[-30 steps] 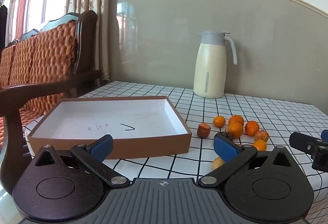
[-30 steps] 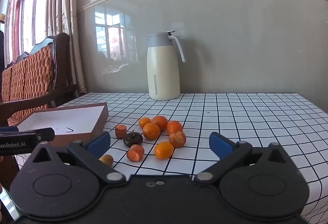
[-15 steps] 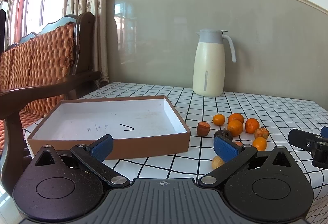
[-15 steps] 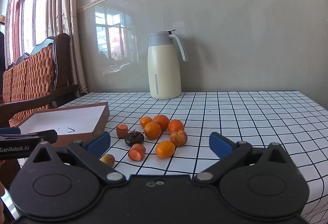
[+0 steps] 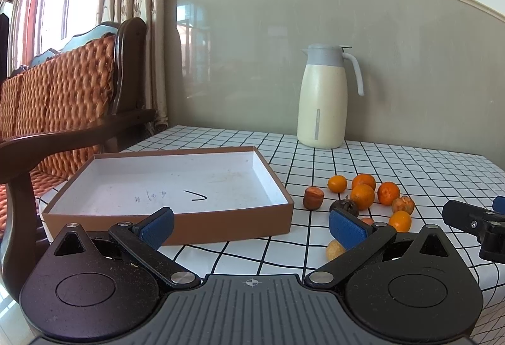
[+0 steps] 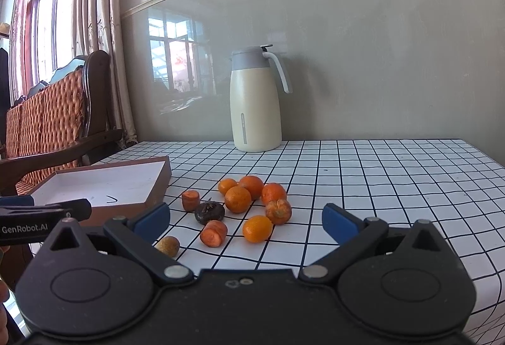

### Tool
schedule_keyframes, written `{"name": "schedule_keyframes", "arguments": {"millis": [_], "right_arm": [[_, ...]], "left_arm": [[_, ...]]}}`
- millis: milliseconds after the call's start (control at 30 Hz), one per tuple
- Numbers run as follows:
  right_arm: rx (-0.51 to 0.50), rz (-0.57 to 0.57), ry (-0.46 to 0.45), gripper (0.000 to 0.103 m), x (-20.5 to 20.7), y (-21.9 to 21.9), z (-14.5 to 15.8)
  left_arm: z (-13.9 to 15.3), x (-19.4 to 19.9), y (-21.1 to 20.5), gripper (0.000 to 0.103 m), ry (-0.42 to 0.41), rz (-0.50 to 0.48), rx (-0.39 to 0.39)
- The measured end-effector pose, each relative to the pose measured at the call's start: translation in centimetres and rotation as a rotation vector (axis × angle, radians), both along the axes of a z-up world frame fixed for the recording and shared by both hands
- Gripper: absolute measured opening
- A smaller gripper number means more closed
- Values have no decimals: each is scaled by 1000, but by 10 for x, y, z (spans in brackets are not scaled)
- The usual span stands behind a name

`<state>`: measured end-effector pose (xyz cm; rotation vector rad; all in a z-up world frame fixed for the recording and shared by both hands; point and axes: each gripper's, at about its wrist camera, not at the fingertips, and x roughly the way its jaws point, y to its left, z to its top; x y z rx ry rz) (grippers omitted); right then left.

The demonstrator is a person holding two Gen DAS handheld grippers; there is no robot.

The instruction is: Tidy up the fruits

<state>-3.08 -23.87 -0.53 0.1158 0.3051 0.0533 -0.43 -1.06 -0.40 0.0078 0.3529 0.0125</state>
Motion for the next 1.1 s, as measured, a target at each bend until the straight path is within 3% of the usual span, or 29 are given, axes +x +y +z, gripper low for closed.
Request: {"name": "schedule_keyframes", "arguments": {"millis": [1100], "right_arm": [[-3,8,4,97,-3,2,0]], "left_arm": [[0,-1,-3,103,1,-1,16]]}}
